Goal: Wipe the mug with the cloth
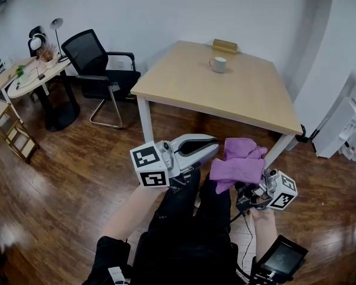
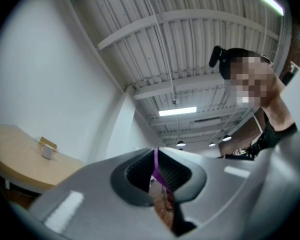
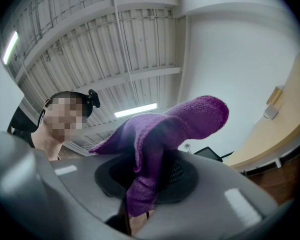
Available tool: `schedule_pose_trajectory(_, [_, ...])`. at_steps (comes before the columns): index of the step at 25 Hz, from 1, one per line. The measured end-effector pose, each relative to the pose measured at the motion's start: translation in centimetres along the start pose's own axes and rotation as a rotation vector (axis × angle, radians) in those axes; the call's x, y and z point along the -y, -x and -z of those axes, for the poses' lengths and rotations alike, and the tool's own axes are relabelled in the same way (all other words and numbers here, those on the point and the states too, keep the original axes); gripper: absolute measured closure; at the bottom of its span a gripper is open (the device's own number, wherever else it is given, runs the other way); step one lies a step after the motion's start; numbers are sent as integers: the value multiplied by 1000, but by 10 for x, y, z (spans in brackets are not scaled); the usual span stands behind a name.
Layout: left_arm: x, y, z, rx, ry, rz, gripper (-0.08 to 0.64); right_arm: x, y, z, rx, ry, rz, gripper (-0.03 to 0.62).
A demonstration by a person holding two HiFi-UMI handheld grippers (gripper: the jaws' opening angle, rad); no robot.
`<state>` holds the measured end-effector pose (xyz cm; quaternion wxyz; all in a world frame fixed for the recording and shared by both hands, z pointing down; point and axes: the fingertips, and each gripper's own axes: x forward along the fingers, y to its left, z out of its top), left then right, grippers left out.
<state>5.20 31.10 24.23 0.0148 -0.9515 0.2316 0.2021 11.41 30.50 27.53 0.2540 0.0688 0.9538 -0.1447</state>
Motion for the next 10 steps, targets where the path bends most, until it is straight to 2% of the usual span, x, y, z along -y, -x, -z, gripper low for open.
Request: schedule_pose_trajectory(10, [-2,-6,9,-14,5,-1,537,7,8,-1,6,-10,9,515])
